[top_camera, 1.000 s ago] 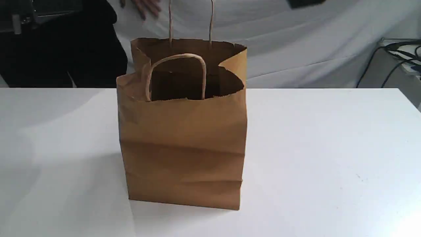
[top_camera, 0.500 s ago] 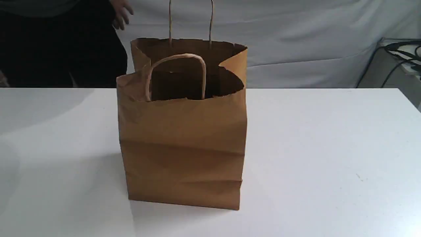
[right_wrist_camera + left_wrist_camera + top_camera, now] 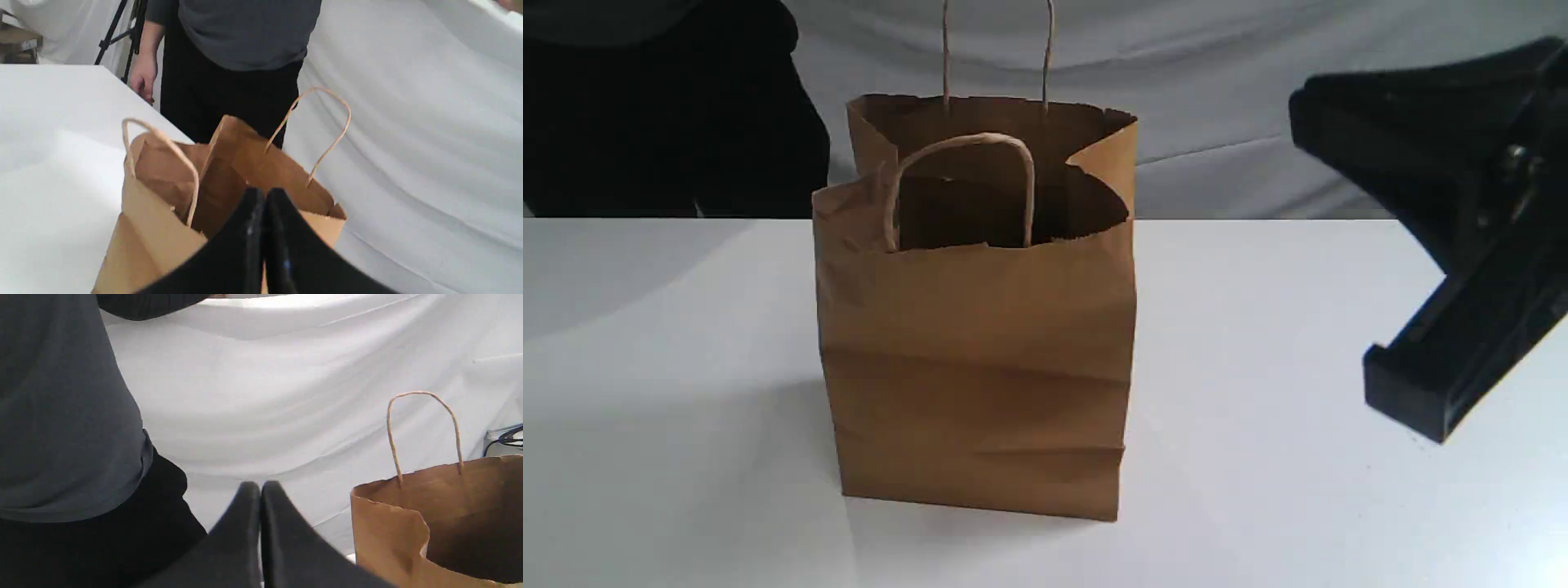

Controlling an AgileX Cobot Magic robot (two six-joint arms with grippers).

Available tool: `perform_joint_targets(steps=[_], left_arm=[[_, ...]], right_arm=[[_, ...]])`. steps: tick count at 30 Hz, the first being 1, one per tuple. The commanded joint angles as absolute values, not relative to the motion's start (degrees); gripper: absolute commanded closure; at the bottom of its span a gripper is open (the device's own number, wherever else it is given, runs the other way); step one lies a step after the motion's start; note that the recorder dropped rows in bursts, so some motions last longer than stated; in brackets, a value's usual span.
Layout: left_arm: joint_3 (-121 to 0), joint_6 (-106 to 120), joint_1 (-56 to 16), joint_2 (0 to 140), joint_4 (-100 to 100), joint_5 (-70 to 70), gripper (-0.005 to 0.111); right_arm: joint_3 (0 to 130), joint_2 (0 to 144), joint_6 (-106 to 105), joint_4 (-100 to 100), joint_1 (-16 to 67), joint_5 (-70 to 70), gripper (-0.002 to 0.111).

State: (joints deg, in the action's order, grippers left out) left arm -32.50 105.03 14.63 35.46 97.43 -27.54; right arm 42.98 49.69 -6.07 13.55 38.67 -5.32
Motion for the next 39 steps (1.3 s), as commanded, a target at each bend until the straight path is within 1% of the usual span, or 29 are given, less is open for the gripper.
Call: perform_joint_targets(steps=[1, 6, 39], left_arm=[[-30.3, 104.8, 14.7, 33.2, 98.2, -27.0, 0.107], [-29.5, 104.8, 14.7, 32.5, 97.9, -27.1, 0.107], [-29.5, 105.2, 14.7, 32.5, 97.9, -26.9, 0.107]], right_arm=[[41.8, 49.7, -5.6, 13.7, 38.8, -6.8, 0.108], [41.8, 49.7, -5.6, 11.2, 38.8, -10.0, 0.108], [41.8, 49.7, -5.5, 11.2, 38.8, -10.0, 0.108]])
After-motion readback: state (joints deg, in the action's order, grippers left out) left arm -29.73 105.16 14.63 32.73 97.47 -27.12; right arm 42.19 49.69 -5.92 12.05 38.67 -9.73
